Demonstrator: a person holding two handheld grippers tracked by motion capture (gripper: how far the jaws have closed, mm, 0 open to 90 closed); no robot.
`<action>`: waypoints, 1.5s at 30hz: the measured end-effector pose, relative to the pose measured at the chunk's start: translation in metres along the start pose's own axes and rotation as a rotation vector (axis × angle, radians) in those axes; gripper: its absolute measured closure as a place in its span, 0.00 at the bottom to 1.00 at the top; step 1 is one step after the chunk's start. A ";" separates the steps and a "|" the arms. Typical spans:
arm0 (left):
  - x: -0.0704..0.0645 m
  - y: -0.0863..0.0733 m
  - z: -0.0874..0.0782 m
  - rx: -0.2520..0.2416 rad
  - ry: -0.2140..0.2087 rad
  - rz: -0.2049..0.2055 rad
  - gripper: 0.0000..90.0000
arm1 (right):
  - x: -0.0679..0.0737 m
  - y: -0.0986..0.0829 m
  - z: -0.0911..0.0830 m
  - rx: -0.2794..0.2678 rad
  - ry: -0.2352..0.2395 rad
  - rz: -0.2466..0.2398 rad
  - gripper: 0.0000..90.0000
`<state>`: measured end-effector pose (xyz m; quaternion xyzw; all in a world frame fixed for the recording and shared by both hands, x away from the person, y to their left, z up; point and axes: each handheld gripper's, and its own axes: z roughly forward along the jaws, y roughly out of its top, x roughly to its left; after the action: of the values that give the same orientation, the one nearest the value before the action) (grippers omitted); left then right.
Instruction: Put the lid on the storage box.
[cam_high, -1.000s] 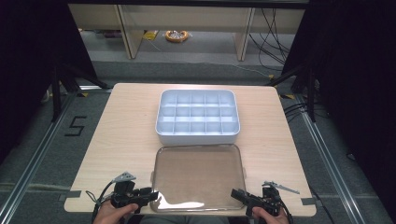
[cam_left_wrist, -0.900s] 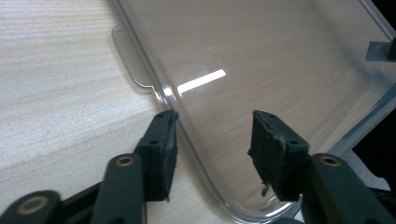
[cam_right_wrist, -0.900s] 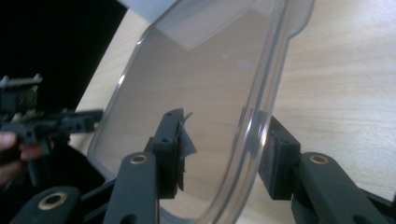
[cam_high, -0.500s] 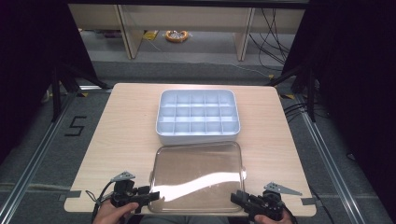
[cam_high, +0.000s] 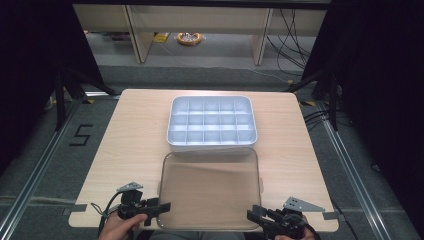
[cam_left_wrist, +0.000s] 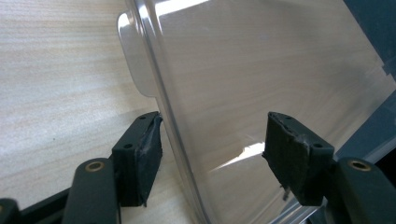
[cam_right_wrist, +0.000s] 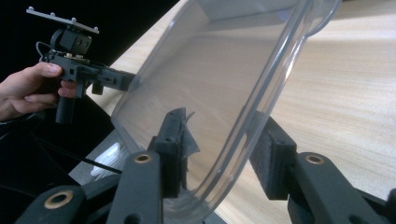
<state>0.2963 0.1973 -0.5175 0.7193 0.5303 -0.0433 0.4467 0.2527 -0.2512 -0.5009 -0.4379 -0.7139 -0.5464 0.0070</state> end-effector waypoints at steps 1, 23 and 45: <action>0.000 0.000 0.000 0.000 0.000 0.000 0.45 | 0.000 0.000 0.000 0.000 0.000 0.000 0.67; -0.008 0.011 -0.018 -0.140 0.066 0.127 0.72 | -0.004 0.000 0.002 0.059 -0.188 0.003 0.79; -0.032 0.090 -0.015 -0.238 0.132 0.229 0.72 | -0.019 0.054 0.008 -0.047 -0.295 -0.034 0.78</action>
<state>0.3485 0.1807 -0.4377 0.7183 0.4742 0.1184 0.4952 0.3022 -0.2558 -0.4718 -0.5012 -0.7015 -0.4928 -0.1178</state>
